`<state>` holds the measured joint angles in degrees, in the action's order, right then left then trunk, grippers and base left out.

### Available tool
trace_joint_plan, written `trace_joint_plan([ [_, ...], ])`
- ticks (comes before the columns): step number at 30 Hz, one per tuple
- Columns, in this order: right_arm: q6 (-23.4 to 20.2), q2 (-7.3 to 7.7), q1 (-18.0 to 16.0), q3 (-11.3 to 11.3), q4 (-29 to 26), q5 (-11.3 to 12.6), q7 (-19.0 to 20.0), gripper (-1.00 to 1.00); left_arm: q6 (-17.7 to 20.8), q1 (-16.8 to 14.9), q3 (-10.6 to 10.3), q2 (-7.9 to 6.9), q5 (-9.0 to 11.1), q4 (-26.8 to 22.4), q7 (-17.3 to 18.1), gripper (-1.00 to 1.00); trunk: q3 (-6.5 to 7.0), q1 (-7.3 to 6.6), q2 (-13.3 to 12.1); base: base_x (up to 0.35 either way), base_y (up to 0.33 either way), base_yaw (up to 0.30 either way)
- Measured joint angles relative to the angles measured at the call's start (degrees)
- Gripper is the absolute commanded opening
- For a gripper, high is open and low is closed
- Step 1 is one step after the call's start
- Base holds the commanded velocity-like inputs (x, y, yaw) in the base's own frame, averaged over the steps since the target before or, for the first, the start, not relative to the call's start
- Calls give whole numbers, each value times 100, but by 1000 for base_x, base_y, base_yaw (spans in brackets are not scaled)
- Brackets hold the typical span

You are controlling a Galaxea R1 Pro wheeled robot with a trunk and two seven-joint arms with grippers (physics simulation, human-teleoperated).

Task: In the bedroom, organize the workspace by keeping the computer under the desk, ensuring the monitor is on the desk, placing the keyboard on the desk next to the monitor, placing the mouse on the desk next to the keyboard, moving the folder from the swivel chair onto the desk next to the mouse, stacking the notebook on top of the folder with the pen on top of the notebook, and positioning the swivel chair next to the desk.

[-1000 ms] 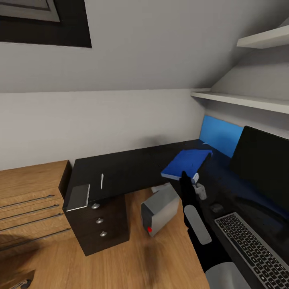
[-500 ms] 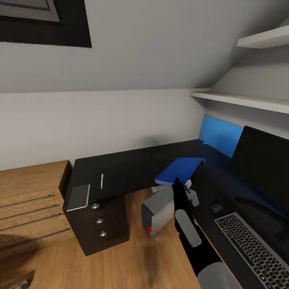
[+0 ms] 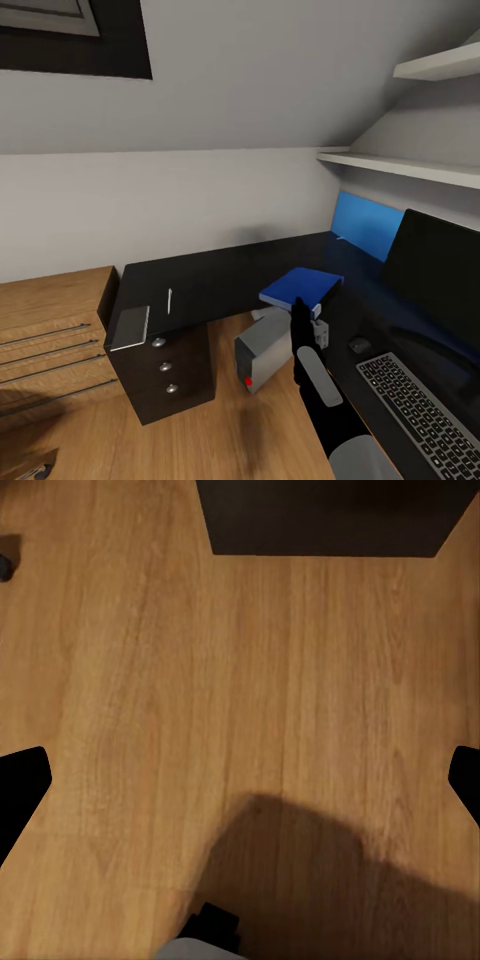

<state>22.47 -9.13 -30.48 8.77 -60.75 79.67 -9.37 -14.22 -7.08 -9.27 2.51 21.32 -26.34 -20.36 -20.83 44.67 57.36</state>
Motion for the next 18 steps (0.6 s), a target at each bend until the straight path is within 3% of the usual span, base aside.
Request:
trace_joint_plan([
  [18, -9, 14, 11, 8, 13, -1, 46, -100, -3, 0, -2, 0, -8, 4, 1, 100, 0, 0, 0, 0, 0, 0],
])
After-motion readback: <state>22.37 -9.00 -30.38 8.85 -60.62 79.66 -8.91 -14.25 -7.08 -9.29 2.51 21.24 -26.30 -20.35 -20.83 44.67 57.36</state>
